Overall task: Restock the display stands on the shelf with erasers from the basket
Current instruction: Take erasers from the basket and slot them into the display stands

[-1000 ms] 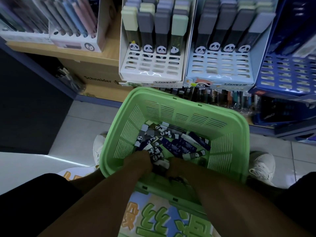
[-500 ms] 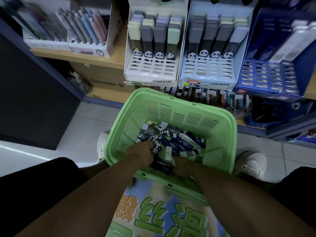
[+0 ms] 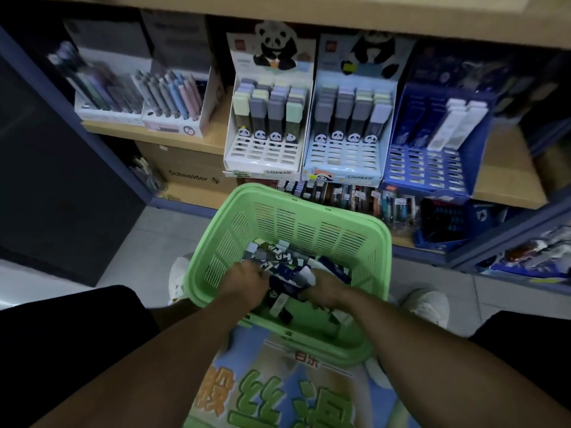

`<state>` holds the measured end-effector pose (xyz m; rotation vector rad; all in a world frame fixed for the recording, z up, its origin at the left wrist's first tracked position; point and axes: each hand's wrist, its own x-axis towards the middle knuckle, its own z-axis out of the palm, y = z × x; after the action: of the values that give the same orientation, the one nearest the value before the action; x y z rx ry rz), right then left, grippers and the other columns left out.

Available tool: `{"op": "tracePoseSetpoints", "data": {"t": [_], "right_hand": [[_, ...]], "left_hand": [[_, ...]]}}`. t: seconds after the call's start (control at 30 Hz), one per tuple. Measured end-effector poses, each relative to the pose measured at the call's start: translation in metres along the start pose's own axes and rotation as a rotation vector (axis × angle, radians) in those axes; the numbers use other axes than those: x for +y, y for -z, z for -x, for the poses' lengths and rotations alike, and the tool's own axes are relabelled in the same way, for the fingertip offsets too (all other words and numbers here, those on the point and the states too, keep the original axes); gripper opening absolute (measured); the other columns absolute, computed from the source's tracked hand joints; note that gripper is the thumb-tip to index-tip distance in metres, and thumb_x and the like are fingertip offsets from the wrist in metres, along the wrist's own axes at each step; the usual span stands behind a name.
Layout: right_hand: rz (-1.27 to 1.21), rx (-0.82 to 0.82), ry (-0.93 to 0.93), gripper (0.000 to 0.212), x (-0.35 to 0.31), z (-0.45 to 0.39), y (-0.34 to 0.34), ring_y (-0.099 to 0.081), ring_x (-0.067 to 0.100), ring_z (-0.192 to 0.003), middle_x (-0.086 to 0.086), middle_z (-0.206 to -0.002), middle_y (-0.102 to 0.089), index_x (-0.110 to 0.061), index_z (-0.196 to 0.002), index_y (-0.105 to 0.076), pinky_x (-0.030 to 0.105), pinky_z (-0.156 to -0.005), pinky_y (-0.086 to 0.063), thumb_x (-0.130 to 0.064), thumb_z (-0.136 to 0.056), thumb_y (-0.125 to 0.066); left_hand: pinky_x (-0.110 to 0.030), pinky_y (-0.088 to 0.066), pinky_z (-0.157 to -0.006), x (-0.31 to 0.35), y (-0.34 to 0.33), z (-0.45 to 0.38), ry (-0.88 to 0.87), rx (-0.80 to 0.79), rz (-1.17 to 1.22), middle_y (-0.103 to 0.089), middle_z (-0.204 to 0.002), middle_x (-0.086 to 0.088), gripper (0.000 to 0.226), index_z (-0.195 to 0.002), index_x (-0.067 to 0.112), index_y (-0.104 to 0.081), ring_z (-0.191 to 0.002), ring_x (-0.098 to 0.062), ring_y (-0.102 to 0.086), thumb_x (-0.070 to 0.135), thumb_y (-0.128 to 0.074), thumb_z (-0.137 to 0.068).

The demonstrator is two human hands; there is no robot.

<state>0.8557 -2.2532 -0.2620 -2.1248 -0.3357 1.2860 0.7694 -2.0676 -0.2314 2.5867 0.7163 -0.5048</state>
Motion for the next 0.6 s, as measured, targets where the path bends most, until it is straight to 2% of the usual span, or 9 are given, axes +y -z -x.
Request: {"op": "tracePoseSetpoints", "data": {"t": [0.07,0.1,0.17,0.23,0.3,0.33,0.4,0.5,0.6], "right_hand": [[-0.146,0.05,0.041,0.027,-0.01,0.009,0.008,-0.061,0.017,-0.073,0.004,-0.095,-0.067,-0.028,-0.113,-0.056,0.027,-0.065,-0.047,-0.027,-0.09,-0.07],[-0.216,0.064,0.051,0.022,-0.015,0.013,0.011,-0.062,0.018,-0.082,0.003,-0.097,-0.067,-0.025,-0.108,-0.061,0.03,-0.075,-0.049,-0.028,-0.089,-0.072],[-0.344,0.051,0.05,0.031,-0.027,0.021,0.017,-0.062,0.02,-0.1,0.002,-0.112,-0.068,-0.021,-0.112,-0.065,0.039,-0.094,-0.047,-0.033,-0.085,-0.076],[-0.478,0.004,0.08,0.037,-0.042,0.031,0.019,-0.064,0.016,-0.086,0.003,-0.102,-0.071,-0.013,-0.114,-0.064,0.036,-0.085,-0.05,-0.03,-0.084,-0.078],[-0.574,-0.076,0.118,0.026,-0.058,0.041,0.019,-0.061,0.013,-0.062,0.0,-0.077,-0.07,-0.008,-0.108,-0.064,0.029,-0.062,-0.05,-0.021,-0.088,-0.075],[-0.603,-0.111,0.141,0.018,-0.065,0.047,0.017,-0.059,0.012,-0.057,-0.001,-0.069,-0.068,-0.01,-0.104,-0.064,0.027,-0.055,-0.048,-0.018,-0.09,-0.073],[-0.667,-0.132,0.175,0.009,-0.077,0.059,0.014,-0.056,0.013,-0.052,0.0,-0.062,-0.064,-0.012,-0.096,-0.063,0.026,-0.05,-0.047,-0.017,-0.092,-0.07],[-0.738,-0.064,0.189,0.009,-0.092,0.075,0.011,-0.054,0.016,-0.05,0.0,-0.059,-0.062,-0.011,-0.096,-0.063,0.026,-0.047,-0.045,-0.018,-0.093,-0.069],[-0.705,0.106,0.214,0.012,-0.101,0.085,0.011,-0.053,0.016,-0.049,-0.001,-0.062,-0.067,-0.009,-0.092,-0.064,0.026,-0.047,-0.044,-0.02,-0.093,-0.069]], "left_hand": [[-0.036,-0.052,-0.075,0.008,0.004,0.004,0.135,0.052,0.094,-0.068,-0.091,-0.015,0.05,-0.093,0.005,-0.067,-0.092,-0.033,-0.067,0.051,-0.047,-0.098],[-0.038,-0.053,-0.082,0.013,0.005,0.004,0.219,0.049,0.211,-0.069,-0.1,-0.017,0.061,-0.102,0.003,-0.068,-0.098,-0.035,-0.066,0.06,-0.047,-0.095],[-0.042,-0.051,-0.094,0.023,0.011,0.006,0.353,-0.019,0.542,-0.067,-0.117,-0.021,0.081,-0.119,0.001,-0.066,-0.109,-0.036,-0.064,0.073,-0.048,-0.088],[-0.04,-0.053,-0.09,0.035,0.018,0.006,0.372,-0.143,0.999,-0.068,-0.123,-0.018,0.075,-0.124,0.006,-0.065,-0.109,-0.031,-0.066,0.07,-0.053,-0.088],[-0.036,-0.054,-0.076,0.045,0.029,0.007,0.334,-0.237,1.475,-0.072,-0.116,-0.014,0.052,-0.117,0.008,-0.067,-0.1,-0.027,-0.07,0.053,-0.057,-0.094],[-0.036,-0.055,-0.073,0.05,0.037,0.01,0.312,-0.246,1.611,-0.073,-0.113,-0.014,0.044,-0.113,0.005,-0.067,-0.096,-0.027,-0.071,0.045,-0.056,-0.098],[-0.038,-0.056,-0.074,0.057,0.048,0.011,0.302,-0.203,1.736,-0.074,-0.109,-0.015,0.032,-0.106,0.003,-0.066,-0.093,-0.028,-0.069,0.032,-0.051,-0.102],[-0.043,-0.057,-0.086,0.068,0.063,0.014,0.354,0.005,1.746,-0.076,-0.092,-0.009,0.019,-0.098,0.006,-0.063,-0.089,-0.028,-0.069,0.021,-0.053,-0.102],[-0.04,-0.058,-0.072,0.072,0.072,0.023,0.498,0.211,1.693,-0.064,-0.066,-0.006,0.022,-0.088,0.004,-0.059,-0.058,-0.023,-0.063,0.024,-0.063,-0.097]]}}
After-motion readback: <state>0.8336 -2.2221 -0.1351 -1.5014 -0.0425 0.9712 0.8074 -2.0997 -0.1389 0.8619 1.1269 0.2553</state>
